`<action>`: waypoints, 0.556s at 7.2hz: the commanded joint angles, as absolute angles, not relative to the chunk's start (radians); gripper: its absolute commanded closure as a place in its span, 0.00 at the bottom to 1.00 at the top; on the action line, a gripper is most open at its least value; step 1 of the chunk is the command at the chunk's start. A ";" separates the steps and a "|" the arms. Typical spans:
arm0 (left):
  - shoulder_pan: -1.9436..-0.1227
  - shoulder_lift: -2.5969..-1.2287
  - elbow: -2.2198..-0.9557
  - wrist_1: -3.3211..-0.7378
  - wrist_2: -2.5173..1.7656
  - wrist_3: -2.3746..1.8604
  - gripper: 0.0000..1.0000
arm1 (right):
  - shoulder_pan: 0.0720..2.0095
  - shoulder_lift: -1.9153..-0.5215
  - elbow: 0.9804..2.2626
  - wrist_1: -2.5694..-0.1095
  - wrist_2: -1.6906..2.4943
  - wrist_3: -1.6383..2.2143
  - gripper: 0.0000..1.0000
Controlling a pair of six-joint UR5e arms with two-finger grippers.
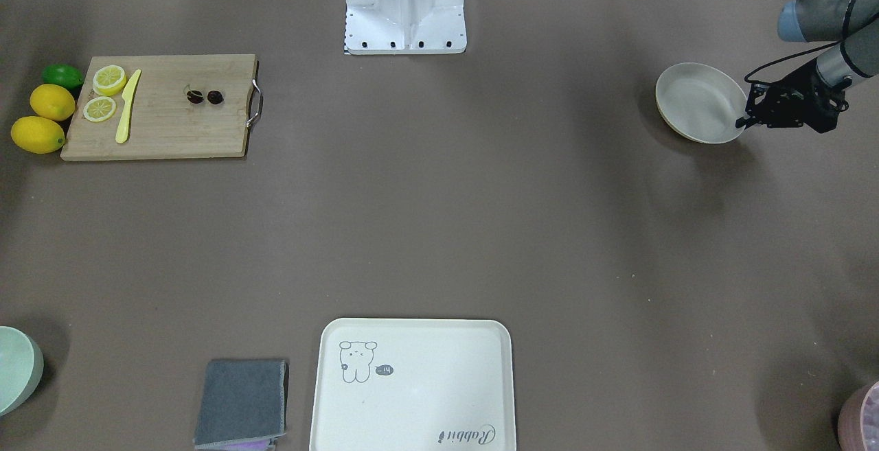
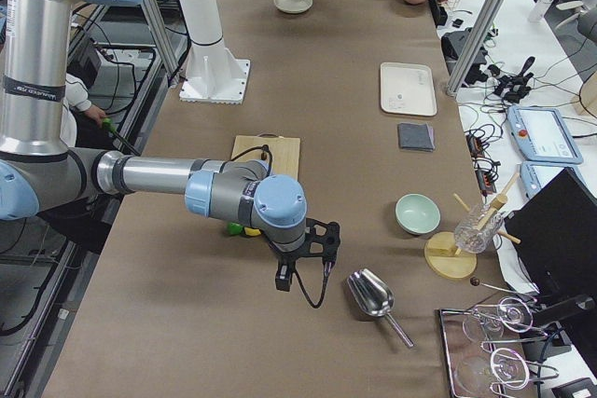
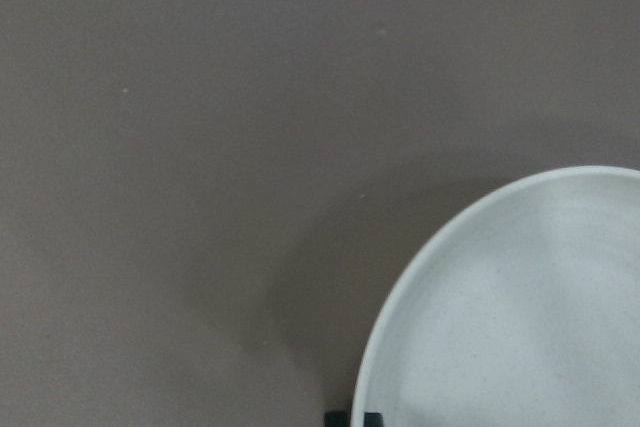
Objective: Place red cherry on plate
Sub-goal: 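Slide the white plate with the left gripper toward the table center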
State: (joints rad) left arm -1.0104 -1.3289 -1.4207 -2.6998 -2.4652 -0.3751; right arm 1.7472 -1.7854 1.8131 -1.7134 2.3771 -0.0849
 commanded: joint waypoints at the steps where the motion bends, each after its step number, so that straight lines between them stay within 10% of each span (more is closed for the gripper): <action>1: -1.067 -1.333 -1.427 -2.701 -2.567 -0.440 1.00 | 1.747 -1.786 1.818 -1.713 2.379 -0.084 0.00; 4: -1.221 -1.483 -1.434 -2.683 -2.738 -0.729 1.00 | 1.747 -1.786 1.819 -1.713 2.379 -0.086 0.00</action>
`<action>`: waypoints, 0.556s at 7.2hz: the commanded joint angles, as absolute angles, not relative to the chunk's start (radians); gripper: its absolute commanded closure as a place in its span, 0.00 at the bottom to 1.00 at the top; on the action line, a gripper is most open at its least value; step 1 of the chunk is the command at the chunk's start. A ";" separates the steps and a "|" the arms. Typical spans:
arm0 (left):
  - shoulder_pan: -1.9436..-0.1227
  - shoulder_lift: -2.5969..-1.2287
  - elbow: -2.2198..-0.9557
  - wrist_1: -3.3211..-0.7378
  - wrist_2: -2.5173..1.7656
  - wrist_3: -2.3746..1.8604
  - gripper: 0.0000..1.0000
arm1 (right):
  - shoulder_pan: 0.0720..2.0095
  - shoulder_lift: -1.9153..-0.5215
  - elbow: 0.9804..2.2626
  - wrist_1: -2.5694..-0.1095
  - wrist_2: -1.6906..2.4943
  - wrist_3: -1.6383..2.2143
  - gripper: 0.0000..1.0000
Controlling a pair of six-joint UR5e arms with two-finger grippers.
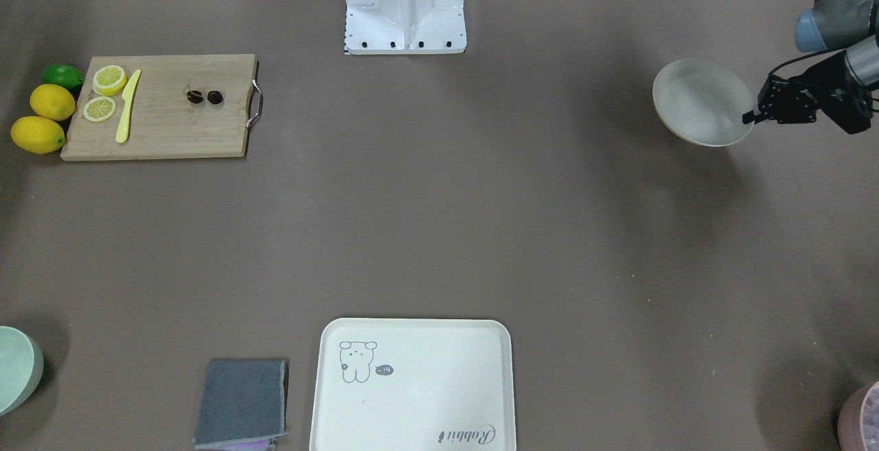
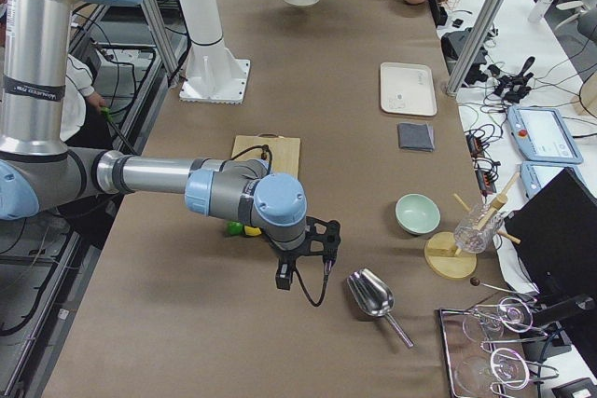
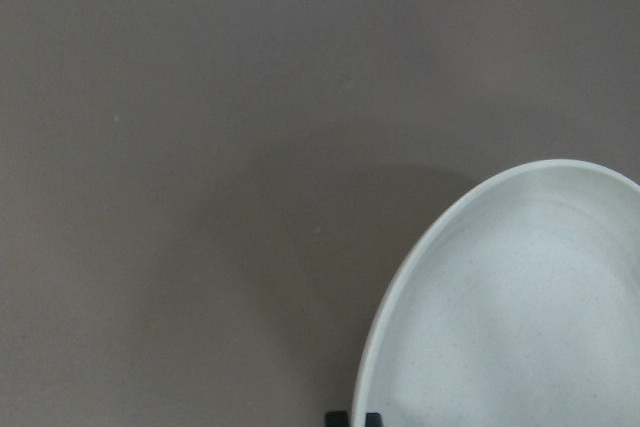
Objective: Place red cherry on plate
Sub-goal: 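Slide the white plate with the left gripper toward the table center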
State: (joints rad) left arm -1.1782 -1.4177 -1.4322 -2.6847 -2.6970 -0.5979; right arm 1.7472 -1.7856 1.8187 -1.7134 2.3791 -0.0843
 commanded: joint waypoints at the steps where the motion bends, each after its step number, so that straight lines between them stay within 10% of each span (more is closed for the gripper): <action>1: -1.221 -1.562 -1.434 -2.686 -2.714 -0.879 1.00 | 1.747 -1.786 1.819 -1.713 2.381 -0.086 0.00; 4: -1.088 -1.793 -1.459 -2.689 -2.481 -1.291 1.00 | 1.746 -1.784 1.819 -1.713 2.381 -0.084 0.00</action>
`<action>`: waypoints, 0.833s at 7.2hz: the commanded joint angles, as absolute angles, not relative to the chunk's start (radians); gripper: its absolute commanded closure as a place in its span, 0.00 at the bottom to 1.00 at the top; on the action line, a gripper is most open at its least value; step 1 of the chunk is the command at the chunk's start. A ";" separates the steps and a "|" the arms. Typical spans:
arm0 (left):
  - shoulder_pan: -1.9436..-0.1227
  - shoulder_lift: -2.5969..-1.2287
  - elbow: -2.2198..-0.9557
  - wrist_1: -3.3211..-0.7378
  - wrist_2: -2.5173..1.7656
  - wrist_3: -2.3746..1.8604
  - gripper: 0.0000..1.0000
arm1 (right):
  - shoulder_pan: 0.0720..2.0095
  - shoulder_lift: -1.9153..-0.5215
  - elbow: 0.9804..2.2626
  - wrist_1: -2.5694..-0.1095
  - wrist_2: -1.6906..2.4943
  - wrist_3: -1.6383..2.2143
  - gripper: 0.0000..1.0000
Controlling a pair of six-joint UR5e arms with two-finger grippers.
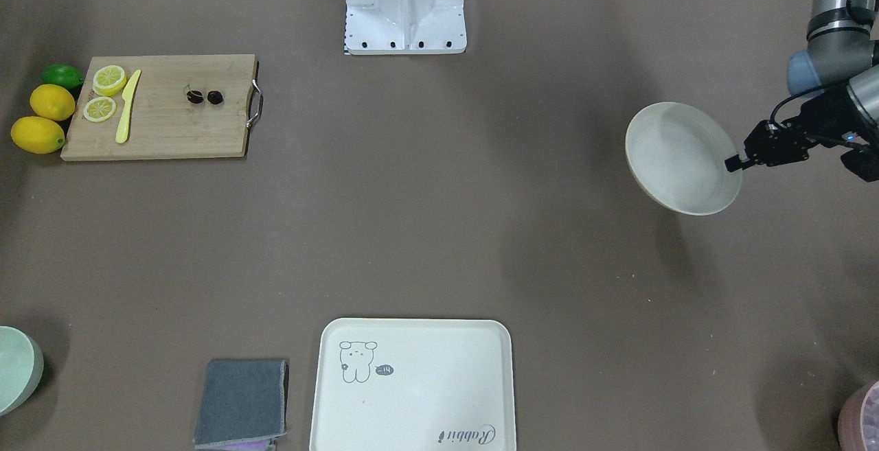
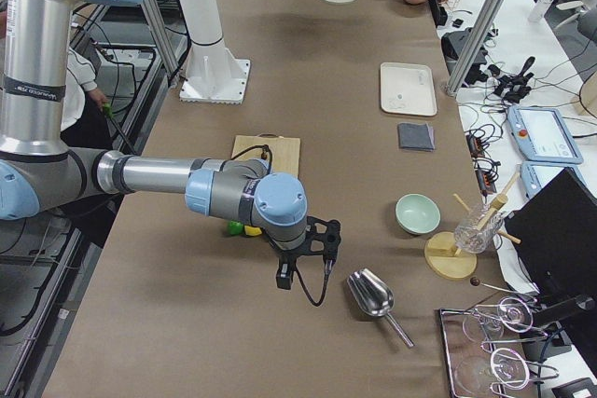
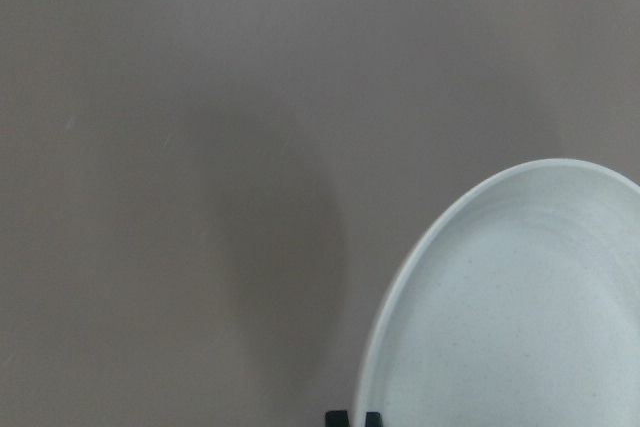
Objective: Place red cherry on plate
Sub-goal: 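Slide the white plate with the left gripper toward the table center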
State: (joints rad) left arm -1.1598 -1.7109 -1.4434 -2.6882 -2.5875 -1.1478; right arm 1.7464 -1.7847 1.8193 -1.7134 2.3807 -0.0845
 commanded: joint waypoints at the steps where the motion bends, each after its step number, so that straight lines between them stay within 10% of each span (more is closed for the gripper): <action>1: -0.978 -1.846 -1.479 -2.686 -2.357 -1.380 1.00 | 1.746 -1.784 1.818 -1.698 2.381 -0.087 0.00; 6: -0.507 -2.011 -1.509 -2.578 -1.809 -1.539 1.00 | 1.746 -1.787 1.810 -1.666 2.384 -0.092 0.00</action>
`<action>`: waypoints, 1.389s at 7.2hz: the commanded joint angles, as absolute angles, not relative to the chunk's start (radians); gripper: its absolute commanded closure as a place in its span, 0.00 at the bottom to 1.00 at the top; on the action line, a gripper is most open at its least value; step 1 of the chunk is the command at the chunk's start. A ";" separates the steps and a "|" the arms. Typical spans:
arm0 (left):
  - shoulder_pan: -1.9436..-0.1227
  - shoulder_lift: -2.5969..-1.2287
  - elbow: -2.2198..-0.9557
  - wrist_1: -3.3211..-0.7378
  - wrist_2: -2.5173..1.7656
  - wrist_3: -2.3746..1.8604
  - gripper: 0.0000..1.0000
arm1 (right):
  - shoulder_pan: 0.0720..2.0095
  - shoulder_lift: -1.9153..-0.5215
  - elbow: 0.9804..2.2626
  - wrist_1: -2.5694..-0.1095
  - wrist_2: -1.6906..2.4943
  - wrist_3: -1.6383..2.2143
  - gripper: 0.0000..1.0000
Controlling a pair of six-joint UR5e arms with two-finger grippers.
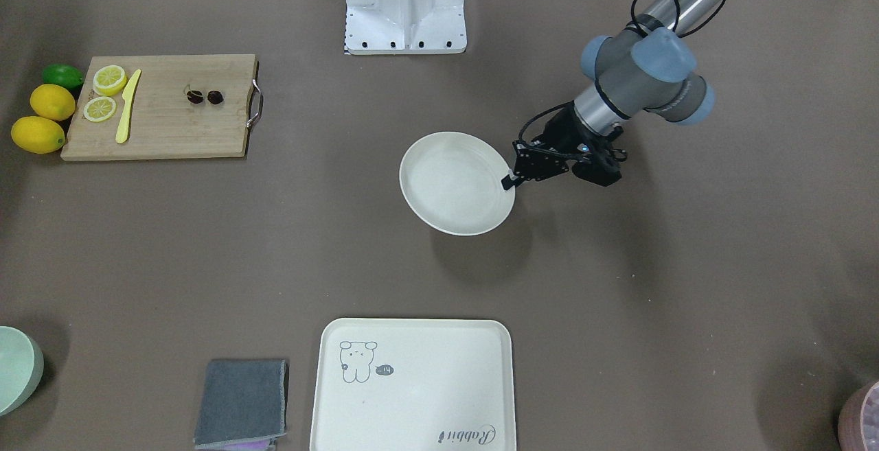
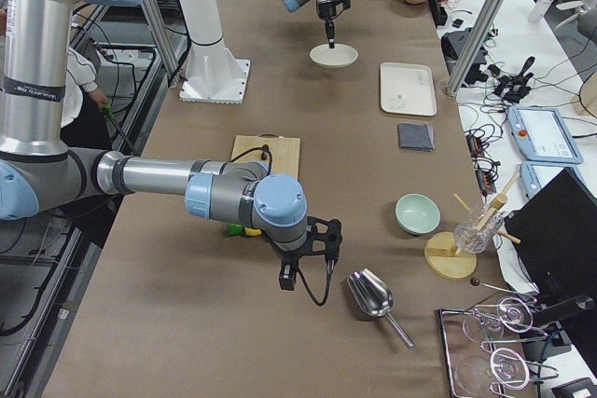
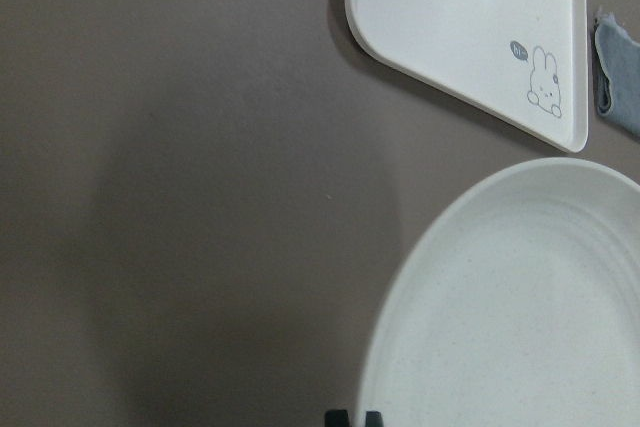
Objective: Place red cherry on plate
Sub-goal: 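Slide the white plate with the left gripper toward the table center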
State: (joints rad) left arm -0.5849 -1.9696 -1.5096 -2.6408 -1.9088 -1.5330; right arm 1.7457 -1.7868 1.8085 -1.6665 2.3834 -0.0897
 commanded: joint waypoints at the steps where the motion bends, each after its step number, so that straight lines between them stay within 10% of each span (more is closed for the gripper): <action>1: -0.486 -2.057 -1.512 -2.472 -1.768 -1.539 1.00 | 1.746 -1.787 1.810 -1.666 2.382 -0.089 0.00; 6: -0.485 -2.074 -1.516 -2.375 -1.775 -1.525 1.00 | 1.734 -1.784 1.816 -1.664 2.384 -0.084 0.00; 8: -0.489 -2.074 -1.557 -2.375 -1.807 -1.525 0.02 | 1.671 -1.728 1.833 -1.663 2.391 -0.005 0.00; 10: -0.529 -2.066 -1.557 -2.370 -1.790 -1.452 0.02 | 1.526 -1.694 1.954 -1.661 2.410 0.227 0.00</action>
State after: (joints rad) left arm -0.5074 -2.0703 -1.5561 -2.3730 -1.8030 -1.5071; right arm 1.6193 -1.7176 1.8866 -1.6635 2.4027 0.0798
